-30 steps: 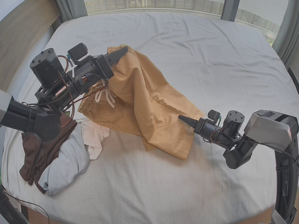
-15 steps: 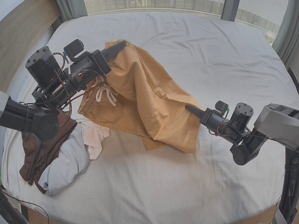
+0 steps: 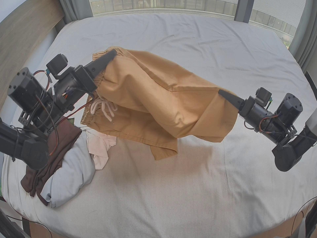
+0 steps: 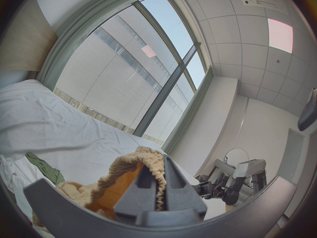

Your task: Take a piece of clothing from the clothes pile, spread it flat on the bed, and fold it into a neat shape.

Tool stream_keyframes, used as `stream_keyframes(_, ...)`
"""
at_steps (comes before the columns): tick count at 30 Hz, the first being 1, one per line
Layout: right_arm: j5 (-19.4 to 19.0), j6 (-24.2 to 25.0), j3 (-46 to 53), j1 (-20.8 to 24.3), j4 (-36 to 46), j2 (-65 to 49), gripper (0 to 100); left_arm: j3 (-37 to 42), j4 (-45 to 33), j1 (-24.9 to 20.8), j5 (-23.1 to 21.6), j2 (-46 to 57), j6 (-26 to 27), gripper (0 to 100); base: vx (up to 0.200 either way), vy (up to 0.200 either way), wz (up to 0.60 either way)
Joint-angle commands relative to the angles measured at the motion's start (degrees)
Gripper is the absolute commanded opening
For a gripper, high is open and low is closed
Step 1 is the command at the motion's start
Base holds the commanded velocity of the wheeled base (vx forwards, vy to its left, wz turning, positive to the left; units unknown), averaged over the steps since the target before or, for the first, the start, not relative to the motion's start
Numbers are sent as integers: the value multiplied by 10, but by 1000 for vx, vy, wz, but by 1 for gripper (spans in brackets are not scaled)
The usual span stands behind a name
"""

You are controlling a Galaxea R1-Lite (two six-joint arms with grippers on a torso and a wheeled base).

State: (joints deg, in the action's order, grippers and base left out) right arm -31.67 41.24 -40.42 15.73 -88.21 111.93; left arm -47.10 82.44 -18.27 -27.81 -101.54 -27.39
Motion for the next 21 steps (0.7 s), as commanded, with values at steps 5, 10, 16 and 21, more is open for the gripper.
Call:
stream_keyframes(5,-30,28,2,-67,1,-64,0,47,47,31,-30,3,-27,0,0,0,0)
stream_keyframes(10,-37,37,-5,-92,1,-89,0,54,48,55,-34,5,-26,0,0,0,0)
stream_keyframes(16,-45,64,-11,-112,14,-128,0,61,50,63,-41,5,-27,0,0,0,0)
stream_keyframes(21,-45,67,-11,-122,15,-133,0,85,51,67,-40,2,-26,0,0,0,0)
